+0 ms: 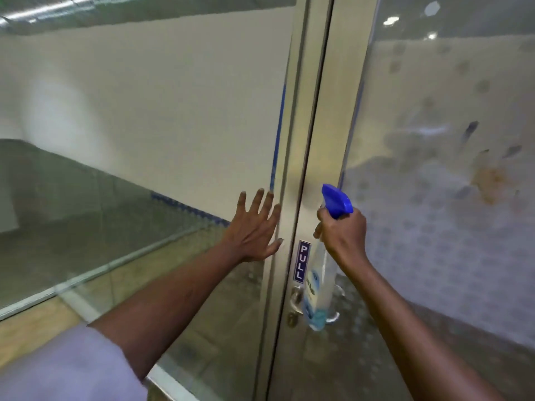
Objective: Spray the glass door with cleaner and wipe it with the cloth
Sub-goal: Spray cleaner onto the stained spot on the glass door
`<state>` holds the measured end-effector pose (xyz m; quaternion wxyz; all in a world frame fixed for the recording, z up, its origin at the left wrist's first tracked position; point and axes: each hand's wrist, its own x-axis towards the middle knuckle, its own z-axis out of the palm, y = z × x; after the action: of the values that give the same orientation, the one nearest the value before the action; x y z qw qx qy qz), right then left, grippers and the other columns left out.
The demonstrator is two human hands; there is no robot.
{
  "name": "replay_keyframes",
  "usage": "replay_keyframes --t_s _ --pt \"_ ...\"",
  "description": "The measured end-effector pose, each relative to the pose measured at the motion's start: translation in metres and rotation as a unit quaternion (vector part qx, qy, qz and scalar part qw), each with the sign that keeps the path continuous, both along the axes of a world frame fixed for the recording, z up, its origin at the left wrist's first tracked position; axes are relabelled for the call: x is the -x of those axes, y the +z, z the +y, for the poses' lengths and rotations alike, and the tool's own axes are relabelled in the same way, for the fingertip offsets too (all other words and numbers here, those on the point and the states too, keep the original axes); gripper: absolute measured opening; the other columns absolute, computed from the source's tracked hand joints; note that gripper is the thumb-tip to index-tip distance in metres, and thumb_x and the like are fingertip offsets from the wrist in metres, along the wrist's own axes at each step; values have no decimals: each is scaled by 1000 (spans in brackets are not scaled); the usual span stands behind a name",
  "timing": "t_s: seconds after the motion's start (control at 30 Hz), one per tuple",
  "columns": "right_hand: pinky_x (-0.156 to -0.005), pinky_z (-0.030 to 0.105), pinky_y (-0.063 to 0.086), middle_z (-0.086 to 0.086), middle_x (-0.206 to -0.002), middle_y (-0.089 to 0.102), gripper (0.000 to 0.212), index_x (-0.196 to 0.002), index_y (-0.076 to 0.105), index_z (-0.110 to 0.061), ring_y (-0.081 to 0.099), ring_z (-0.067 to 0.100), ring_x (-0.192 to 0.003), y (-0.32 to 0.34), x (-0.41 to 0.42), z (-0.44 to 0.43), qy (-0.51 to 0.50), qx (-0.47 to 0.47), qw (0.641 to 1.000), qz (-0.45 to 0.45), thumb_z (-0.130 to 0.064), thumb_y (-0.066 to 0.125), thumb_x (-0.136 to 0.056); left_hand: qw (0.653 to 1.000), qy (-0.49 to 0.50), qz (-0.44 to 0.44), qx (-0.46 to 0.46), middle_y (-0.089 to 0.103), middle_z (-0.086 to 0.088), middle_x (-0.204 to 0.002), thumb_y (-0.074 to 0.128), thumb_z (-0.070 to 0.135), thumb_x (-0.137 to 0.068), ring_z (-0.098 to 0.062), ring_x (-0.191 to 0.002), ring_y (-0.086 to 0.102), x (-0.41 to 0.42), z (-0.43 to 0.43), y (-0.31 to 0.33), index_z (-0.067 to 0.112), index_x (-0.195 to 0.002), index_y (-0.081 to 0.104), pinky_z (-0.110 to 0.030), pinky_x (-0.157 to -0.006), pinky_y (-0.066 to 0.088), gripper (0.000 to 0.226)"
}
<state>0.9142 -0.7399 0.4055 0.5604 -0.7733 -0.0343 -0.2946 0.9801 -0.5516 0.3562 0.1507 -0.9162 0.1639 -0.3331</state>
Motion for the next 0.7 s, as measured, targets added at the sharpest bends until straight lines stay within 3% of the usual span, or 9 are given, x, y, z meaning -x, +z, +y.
replay_keyframes --t_s 0.17,0.3,0.43,0.7 --pt "-65 53 58 16 -63 66 27 -67 59 -12 67 36 -62 -11 17 114 63 13 998 -1 -38 64 -72 996 87 25 15 17 -24 -158 30 66 -84 -43 -145 13 55 105 -8 6 -149 23 -67 -112 9 88" --pt "-61 52 55 19 -60 62 28 -67 58 -5 62 37 -58 -21 47 207 138 17 990 1 -27 66 -80 985 162 45 32 13 -26 -158 32 66 -87 -45 -145 6 117 198 -24 5 -150 18 -68 -113 6 89" --pt "-61 53 57 23 -67 68 30 -71 62 -2 66 40 -63 -34 84 301 212 17 977 2 -30 67 -81 968 242 52 37 15 -27 -157 28 66 -87 -46 -145 8 195 288 -37 3 -149 19 -68 -113 7 89" --pt "-62 52 57 28 -67 65 39 -69 60 5 66 43 -65 -58 189 473 376 10 926 -16 -33 62 -76 918 386 85 45 21 -29 -155 28 67 -88 -48 -143 15 364 432 -75 2 -148 23 -69 -111 10 88"
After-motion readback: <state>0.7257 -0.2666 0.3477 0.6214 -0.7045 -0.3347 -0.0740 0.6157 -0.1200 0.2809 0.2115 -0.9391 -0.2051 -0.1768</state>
